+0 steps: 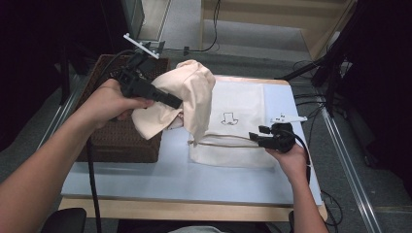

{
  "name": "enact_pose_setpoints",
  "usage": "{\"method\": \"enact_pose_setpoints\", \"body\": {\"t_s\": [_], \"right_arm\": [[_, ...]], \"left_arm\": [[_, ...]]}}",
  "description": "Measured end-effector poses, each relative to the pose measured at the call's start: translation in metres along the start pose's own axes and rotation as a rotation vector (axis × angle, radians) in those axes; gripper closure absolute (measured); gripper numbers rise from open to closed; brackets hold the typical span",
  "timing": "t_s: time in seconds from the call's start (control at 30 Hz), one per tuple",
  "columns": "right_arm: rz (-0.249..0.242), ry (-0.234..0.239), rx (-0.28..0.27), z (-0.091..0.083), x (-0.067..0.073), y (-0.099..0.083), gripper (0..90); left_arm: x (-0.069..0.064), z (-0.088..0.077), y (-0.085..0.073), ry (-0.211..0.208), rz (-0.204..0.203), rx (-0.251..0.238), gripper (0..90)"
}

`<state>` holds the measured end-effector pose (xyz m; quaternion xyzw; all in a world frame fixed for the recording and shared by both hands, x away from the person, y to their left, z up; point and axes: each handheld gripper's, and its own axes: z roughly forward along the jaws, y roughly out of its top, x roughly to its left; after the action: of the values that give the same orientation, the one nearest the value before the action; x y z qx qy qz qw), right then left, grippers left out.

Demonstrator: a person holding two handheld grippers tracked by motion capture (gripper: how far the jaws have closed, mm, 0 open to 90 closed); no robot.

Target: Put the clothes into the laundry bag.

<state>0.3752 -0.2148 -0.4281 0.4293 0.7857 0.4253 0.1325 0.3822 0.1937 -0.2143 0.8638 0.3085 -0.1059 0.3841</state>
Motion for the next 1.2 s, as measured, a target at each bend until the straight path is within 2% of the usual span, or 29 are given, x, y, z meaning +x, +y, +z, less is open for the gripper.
{"method": "enact_pose_setpoints", "body": {"t_s": [0.23,0.4,0.5,0.6,0.7,0.87,0.97,1.07,1.2], "right_arm": [[-0.001,0.001,0.001,0.000,0.000,0.000,46.6],[-0.005,0.002,-0.001,0.000,0.001,0.001,46.7],[-0.004,0.002,0.001,0.000,0.001,0.001,46.7],[-0.006,0.003,0.002,0.000,0.001,0.001,46.8],[-0.005,0.002,0.000,-0.001,0.001,0.001,46.8],[-0.002,0.002,-0.004,-0.002,0.001,0.001,46.9],[-0.001,0.001,-0.007,-0.002,0.000,0.001,46.9],[0.001,0.000,-0.007,-0.004,0.000,0.001,46.9],[0.002,-0.003,-0.012,-0.004,0.000,0.001,47.0]], "left_arm": [[-0.012,0.002,-0.012,-0.012,0.023,0.031,57.7],[-0.016,0.013,-0.020,-0.001,0.031,0.048,57.4],[-0.014,0.026,-0.026,-0.007,0.022,0.057,57.3],[-0.013,0.041,-0.031,0.021,0.025,0.082,57.2],[-0.012,0.057,-0.036,0.011,0.018,0.085,56.8],[-0.013,0.084,-0.043,0.059,0.033,0.127,56.2],[-0.013,0.100,-0.046,0.053,0.034,0.148,56.1],[-0.016,0.116,-0.049,0.082,0.044,0.173,55.8],[-0.017,0.136,-0.054,0.085,0.047,0.188,55.3]]}}
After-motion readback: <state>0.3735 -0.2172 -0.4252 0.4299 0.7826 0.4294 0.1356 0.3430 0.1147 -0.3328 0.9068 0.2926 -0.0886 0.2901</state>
